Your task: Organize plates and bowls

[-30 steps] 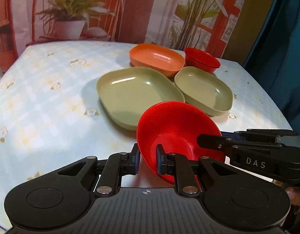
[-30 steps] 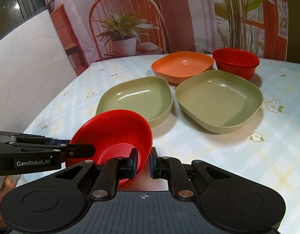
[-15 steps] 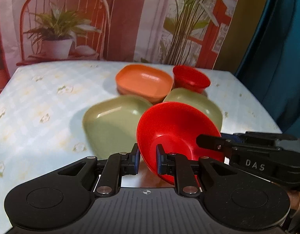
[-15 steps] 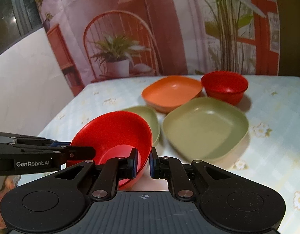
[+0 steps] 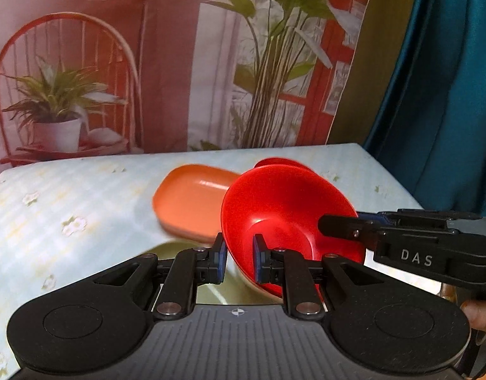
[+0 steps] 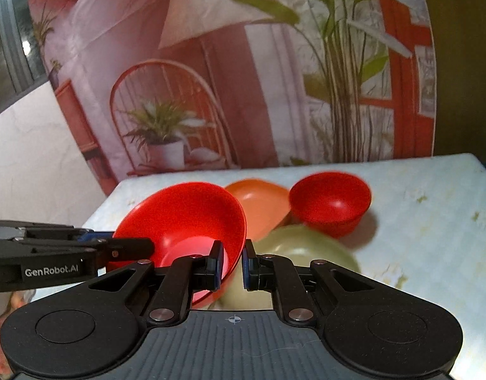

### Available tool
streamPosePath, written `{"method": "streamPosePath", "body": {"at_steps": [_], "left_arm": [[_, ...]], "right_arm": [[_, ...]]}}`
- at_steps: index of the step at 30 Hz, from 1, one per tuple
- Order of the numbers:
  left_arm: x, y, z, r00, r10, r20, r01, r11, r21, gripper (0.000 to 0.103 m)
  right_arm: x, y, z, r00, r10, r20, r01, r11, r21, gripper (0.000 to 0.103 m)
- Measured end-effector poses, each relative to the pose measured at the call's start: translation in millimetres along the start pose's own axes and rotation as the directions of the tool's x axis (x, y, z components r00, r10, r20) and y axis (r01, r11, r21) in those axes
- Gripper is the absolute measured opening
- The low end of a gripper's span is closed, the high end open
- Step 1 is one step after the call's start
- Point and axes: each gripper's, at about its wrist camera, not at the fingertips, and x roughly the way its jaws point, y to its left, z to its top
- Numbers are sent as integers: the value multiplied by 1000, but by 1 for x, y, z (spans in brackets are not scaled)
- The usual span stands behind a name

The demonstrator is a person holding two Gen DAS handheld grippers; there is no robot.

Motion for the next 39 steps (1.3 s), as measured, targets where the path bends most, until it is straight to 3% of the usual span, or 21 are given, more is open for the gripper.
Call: {"method": "streamPosePath", "body": {"at_steps": [10,23,29,39], "left_arm": [[32,-5,36,999,-26,24,26,1000,1,18],[73,-16,75,997,-25,79,17,995,95,18],[108,-15,85,999,6,40,-9,997,79,18],[155,-24,77,1000,-2,-25,3,998,68,18]], "right_arm": [[15,-23,45,998,-56,32,57,998,-40,11],[42,-53,78,994,-87,59,89,995,-34,11],[66,-67,86,991,-112,75,114,993,-17,10],[94,-94,76,986,-159,54,161,986,-32,11]]}}
